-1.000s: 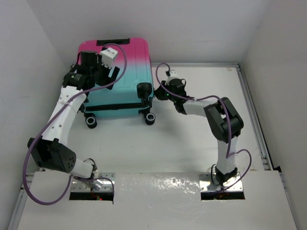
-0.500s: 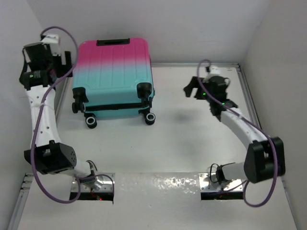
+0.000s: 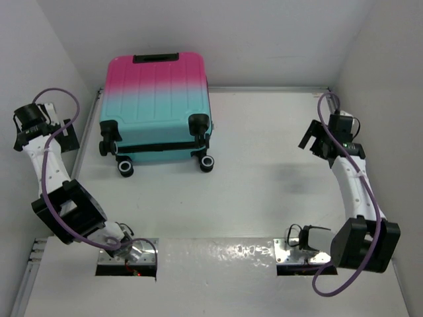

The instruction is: Pack the luggage

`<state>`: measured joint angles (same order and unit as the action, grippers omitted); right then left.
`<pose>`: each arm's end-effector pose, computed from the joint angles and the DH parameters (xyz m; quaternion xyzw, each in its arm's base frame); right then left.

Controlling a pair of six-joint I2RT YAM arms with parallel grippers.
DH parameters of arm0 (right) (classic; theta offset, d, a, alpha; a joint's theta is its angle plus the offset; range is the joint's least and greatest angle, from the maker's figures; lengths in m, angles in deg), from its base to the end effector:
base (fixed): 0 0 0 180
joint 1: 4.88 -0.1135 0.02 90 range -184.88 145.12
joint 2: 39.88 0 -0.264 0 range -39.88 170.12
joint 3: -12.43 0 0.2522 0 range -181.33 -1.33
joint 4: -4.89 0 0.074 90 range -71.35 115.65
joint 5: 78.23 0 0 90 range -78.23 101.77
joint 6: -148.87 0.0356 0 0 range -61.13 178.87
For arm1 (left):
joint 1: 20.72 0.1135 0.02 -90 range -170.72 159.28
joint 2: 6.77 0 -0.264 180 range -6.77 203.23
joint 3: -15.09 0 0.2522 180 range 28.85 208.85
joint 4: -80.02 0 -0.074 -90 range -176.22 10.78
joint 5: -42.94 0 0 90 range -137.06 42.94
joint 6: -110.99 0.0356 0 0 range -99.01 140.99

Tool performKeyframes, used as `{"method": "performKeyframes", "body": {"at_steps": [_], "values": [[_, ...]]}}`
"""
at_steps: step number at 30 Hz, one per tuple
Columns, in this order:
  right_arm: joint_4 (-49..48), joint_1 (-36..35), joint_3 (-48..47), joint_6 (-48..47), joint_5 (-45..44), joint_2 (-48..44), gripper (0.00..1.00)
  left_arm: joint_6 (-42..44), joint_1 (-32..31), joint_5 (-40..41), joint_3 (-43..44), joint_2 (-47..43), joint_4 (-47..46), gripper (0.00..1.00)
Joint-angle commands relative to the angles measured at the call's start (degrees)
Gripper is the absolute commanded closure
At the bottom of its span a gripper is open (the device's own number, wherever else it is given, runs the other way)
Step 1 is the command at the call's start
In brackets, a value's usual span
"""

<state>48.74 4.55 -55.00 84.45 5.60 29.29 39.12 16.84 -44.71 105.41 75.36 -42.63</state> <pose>0.2507 -0.0455 0.2744 0.2975 0.8756 0.0037 0.3806 0.2410 0.1872 0.3280 -0.1652 0.9223 0.1799 0.2995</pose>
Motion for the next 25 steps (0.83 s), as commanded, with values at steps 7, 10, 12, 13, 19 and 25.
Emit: {"method": "performKeyframes", "body": {"at_steps": [7, 10, 12, 13, 19, 25], "values": [[1.64, -0.03, -1.09, 5.7, -9.21, -2.99, 0.01, -0.55, -0.21, 0.29, -0.88, -1.53, -2.55, 0.13], [1.29, -0.11, -0.39, 5.62, -8.5, -2.9, 0.01, -0.12, -0.12, 0.73, -1.23, -2.06, -2.2, 0.13], [0.94, -0.03, -0.03, 5.27, -8.33, -2.98, 0.01, 0.5, -0.21, 0.99, -1.76, -2.58, -2.2, 0.13], [0.85, -0.11, 0.06, 5.27, -8.33, -3.07, 0.01, 0.68, -0.29, 1.16, -1.93, -2.85, -2.2, 0.13], [-0.99, -0.11, 1.63, 5.97, -7.27, -4.56, 0.01, 2.78, -0.21, 2.83, -1.93, -3.55, -1.84, 0.12], [-5.46, -0.11, 6.02, 5.97, -6.31, -8.77, 0.02, 3.58, -0.21, 3.28, -2.11, -3.73, -1.93, 0.12]]}}
